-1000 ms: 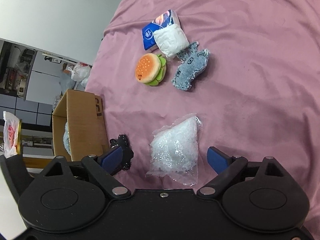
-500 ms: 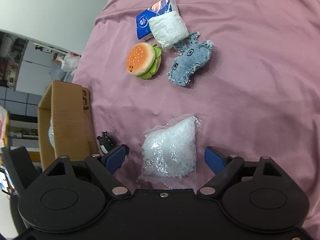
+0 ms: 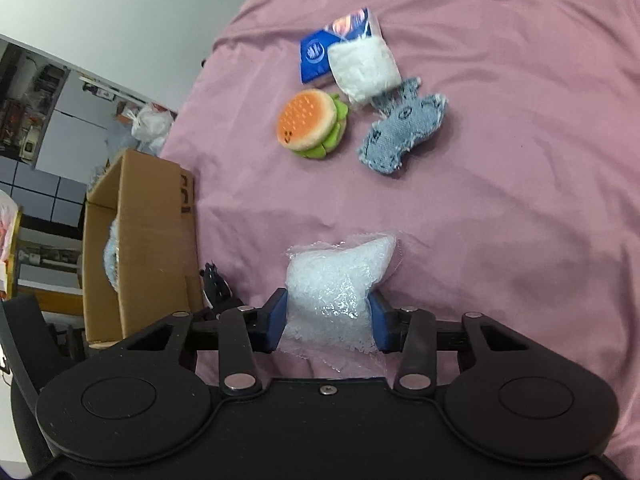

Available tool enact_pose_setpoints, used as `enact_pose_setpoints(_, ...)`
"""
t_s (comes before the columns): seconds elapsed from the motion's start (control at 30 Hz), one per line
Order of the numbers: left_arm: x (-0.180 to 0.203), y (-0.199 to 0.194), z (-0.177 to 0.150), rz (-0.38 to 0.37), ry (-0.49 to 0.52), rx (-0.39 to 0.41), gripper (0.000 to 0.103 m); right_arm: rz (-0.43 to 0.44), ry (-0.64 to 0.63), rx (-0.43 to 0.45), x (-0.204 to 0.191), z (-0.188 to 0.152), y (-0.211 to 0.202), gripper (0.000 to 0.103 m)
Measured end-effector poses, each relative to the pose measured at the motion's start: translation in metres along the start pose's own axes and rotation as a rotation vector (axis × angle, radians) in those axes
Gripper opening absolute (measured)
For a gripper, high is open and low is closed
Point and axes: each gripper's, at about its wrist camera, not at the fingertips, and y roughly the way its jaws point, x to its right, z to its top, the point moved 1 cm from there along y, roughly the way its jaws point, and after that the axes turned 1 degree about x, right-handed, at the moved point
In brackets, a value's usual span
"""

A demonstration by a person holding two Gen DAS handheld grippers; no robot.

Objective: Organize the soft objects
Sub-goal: 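Grasp the clear bag with right gripper while left gripper grasps the black patch, then carry the bag with right gripper while left gripper carries the patch to the box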

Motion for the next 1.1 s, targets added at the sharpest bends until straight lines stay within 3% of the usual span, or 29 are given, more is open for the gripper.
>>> enact_pose_setpoints(0.33, -0.008, -0.039, -0.001, -0.126, 0.017, 0.048, 0.016, -0.039, -0.001, 0.139, -0.014, -0.004, -0.031, 0.042)
enact_pose_setpoints(0.8, -0.018, -0.077, 0.014, -0.206, 0.073, 0.148, 0.016, -0.047, -0.038, 0.257, -0.058, -0.009, -0.057, 0.042)
enact_pose_setpoints(1.1, -0.045, -0.091, 0.026, -0.238, 0.049, 0.18, 0.016, -0.037, -0.075, 0.307, -0.092, -0.01, -0.06, 0.042)
